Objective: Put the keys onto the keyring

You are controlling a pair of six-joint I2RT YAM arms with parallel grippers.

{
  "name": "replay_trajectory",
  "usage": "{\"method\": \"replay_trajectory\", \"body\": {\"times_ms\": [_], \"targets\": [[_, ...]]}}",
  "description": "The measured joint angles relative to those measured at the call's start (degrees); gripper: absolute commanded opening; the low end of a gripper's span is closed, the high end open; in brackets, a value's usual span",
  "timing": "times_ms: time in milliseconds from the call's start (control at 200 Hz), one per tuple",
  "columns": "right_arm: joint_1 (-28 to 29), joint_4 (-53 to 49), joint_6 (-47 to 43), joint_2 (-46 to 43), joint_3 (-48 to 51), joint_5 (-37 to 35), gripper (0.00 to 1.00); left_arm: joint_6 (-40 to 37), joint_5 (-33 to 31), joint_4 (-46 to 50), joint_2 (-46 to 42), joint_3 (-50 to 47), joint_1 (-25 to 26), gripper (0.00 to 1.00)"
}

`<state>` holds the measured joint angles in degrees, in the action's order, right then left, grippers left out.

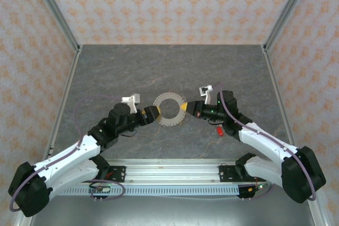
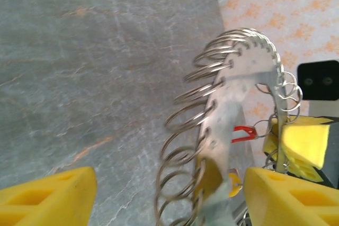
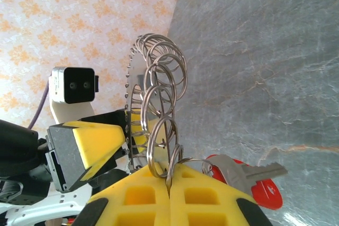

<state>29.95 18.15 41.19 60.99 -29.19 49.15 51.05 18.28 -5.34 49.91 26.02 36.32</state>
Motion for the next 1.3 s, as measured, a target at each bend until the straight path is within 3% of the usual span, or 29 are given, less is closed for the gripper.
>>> {"method": "replay_trajectory", "body": {"times_ms": [120,240,586,721,981,1121,1301], "targets": [[0.0,0.9,0.4,0.0,-0.9,1.1,0.00,0.2,1.2,-2.0,0.5,0.6,0.0,0.54],[0.0,1.7,0.8,-0.1,-0.9,1.9,0.00,0.2,2.1,-3.1,0.5,0.6,0.0,0.49],[0.0,2.5,0.8,-0.1,-0.9,2.8,0.00,1.9,3.3,-5.8,-1.4,1.0,0.0,0.09],[-0.1,3.4,0.6,-0.3,-0.9,2.8,0.03,2.7,3.9,-6.5,-2.8,1.4,0.0,0.00],[0.1,3.5,-2.4,-1.6,-0.9,0.7,0.23,1.9,3.8,-7.0,-4.3,1.4,0.0,0.00],[0.1,0.1,-7.0,-6.0,-0.9,-6.0,0.27,-0.5,3.3,-5.7,-5.7,1.4,0.0,0.00],[0.1,-1.8,-16.5,-15.7,2.1,-16.9,0.25,-4.9,3.2,-4.5,-6.3,3.1,0.0,0.00]]}}
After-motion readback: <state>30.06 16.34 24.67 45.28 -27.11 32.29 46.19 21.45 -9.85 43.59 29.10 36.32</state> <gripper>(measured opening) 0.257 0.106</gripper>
